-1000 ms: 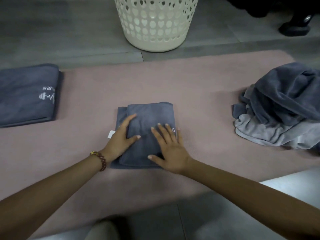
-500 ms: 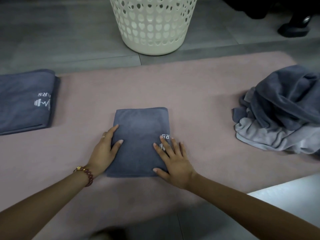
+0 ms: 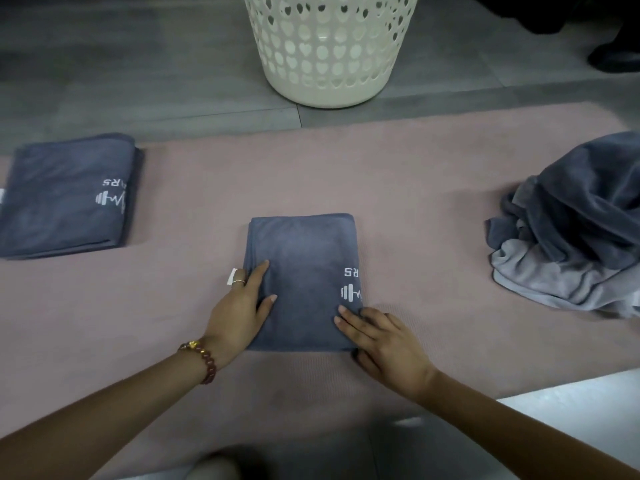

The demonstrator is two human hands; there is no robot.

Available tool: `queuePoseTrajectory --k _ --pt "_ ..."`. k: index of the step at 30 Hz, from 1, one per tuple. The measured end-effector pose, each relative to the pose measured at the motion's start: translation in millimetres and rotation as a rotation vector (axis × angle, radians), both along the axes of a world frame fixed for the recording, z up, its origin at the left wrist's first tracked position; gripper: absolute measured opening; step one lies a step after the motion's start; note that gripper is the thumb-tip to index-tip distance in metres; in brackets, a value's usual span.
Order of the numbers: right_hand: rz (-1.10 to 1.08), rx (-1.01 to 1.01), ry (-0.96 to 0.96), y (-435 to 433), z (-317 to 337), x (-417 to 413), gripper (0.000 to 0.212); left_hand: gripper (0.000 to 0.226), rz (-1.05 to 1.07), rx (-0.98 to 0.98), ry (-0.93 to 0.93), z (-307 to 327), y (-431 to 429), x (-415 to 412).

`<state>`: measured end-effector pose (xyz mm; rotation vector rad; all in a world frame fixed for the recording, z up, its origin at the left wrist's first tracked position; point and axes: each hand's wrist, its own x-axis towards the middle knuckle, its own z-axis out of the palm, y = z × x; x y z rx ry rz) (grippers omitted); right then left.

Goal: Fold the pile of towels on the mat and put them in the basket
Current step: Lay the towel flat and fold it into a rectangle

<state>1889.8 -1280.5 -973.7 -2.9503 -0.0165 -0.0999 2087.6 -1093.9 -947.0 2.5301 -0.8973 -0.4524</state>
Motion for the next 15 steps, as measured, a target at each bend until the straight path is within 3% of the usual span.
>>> queuePoseTrajectory --k 8,12,15 --pt "0.17 0.031 0.029 -18 18 11 0.048 0.054 0.083 0.001 -0.077 -6 8 3" --pt "-0.091 0.213 -0.046 -19 40 43 0.053 0.051 0.003 -0.017 -0.394 -7 6 8" --pt "-0.198 0.192 0.026 -19 42 80 0.069 0.052 -0.224 -0.005 -0.43 2 -14 10"
